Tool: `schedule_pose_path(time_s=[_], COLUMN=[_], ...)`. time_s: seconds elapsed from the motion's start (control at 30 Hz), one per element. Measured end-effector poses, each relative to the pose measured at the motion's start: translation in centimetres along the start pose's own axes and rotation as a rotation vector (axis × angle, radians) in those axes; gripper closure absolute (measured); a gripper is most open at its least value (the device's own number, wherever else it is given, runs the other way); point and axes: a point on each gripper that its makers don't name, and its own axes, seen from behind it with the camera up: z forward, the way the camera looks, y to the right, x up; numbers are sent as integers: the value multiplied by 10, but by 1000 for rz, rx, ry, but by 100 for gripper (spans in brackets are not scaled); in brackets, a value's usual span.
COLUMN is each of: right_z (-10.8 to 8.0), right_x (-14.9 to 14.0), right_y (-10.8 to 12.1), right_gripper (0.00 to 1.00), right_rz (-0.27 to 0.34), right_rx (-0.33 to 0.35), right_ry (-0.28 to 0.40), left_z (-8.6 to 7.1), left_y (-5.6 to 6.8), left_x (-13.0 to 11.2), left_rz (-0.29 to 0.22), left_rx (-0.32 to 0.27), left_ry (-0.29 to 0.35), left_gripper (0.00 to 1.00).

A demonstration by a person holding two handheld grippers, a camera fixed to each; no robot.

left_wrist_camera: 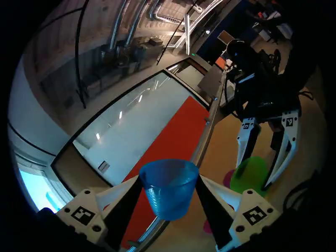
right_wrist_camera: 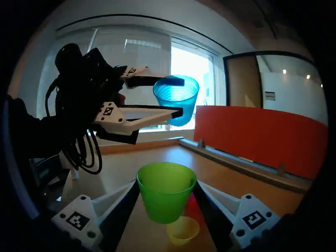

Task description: Pour water

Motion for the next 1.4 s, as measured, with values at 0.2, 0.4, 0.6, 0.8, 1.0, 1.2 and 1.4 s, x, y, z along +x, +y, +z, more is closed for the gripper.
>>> schedule_pose_path(time_s=[0.2, 0.4, 0.6, 0.8, 1.0, 1.2, 1.4], right_z=[1, 3, 4, 6, 7, 8, 8], right_x=[0, 1, 4, 5, 6, 6, 6], right_y=[0, -2, -4, -4, -1, 0, 2], right_gripper=[9, 9, 9, 9, 9, 9, 9], right_rz=[1, -1, -4, -6, -8, -5, -5], right_rx=[1, 6, 10, 9, 3, 0, -3], right_ry=[1, 2, 5, 10, 11, 16, 18], left_z=[0, 1, 0, -1, -1, -1, -1], left_y=[-1, -2, -4, -4, -4, -2, -1], left_x=[3, 5, 8, 11, 15, 18, 19], left_rz=[16, 55, 81, 110, 146, 168, 192], left_rx=[4, 8, 11, 13, 12, 11, 8], left_ry=[6, 10, 15, 17, 21, 25, 24], left_gripper=[14, 14, 14, 14, 14, 14, 14])
